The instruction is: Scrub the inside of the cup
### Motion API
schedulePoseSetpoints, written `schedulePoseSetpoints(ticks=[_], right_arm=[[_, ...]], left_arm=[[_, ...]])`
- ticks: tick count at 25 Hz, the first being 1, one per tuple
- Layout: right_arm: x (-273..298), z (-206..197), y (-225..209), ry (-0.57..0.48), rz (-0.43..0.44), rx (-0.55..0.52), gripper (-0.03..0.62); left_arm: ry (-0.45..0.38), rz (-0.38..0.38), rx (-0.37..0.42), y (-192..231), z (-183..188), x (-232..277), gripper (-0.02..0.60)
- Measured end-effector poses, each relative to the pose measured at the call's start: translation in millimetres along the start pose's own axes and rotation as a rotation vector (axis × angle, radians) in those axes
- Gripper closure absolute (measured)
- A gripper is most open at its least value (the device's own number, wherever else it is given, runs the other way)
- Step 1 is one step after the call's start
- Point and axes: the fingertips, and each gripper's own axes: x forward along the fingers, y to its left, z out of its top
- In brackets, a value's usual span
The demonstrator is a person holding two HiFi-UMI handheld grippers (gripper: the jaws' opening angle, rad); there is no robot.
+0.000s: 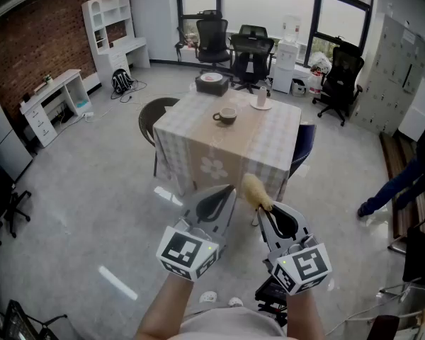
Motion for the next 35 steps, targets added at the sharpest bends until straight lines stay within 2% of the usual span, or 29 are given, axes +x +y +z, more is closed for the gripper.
schedulePoseSetpoints(ticks=[12,19,27,35], right_arm=[[-14.1,-7.0,-20.1,0.001,0.047,-0.002,0.539],[-8.3,-9.1,-32.5,-0.025,0.073,0.031,0.54],[33.3,-19.0,-53.9,-0.016,0.057,0.063,0.539],[100.0,-23.3,-81.1,-0.012,0.047,0.065,0.539]], left_arm=[[-0.013,0.079,0.025,-12.8,-3.1,11.2,0.569],[-0.004,0.088,0.017,-9.7,-13.7,23.2,0.569],[-0.002,0.093,-0.014,35.3,-27.9,47.2,0.569],[-0.001,0.076,-0.014,95.3,-36.5,92.0,0.569]])
